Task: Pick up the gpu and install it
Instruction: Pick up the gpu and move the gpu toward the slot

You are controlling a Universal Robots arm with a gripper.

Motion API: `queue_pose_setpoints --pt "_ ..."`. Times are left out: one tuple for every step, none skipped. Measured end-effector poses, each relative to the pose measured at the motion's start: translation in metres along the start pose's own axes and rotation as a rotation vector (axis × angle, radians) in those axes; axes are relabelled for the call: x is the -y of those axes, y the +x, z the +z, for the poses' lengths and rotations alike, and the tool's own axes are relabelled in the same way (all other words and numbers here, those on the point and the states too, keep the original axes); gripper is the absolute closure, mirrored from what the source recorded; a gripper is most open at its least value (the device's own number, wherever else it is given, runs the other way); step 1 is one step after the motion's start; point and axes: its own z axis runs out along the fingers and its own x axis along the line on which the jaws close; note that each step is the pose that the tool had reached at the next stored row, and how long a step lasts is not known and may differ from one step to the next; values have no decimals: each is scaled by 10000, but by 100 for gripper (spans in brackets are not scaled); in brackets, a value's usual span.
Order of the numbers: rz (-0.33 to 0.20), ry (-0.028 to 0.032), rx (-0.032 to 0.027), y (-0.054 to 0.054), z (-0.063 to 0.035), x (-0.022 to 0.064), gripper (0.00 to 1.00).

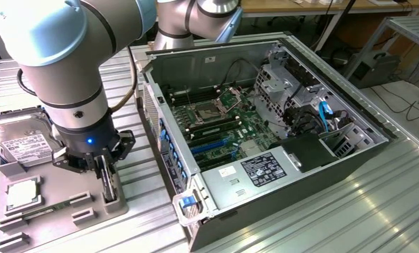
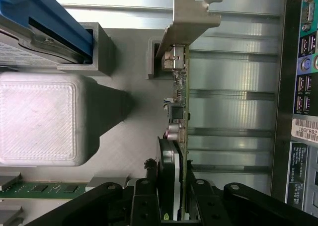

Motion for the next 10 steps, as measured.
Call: queue_pose_setpoints --pt "0 0 0 0 0 0 71" --pt "0 0 0 0 0 0 72" --pt "-1 0 0 0 0 0 72" --pt "0 0 0 0 0 0 72" --pt "0 0 0 0 0 0 72" --pt "0 0 0 0 0 0 72" --pt "-1 0 0 0 0 0 72" --pt "-1 0 0 0 0 0 72" --pt "0 0 0 0 0 0 72" --pt "0 0 0 0 0 0 72"
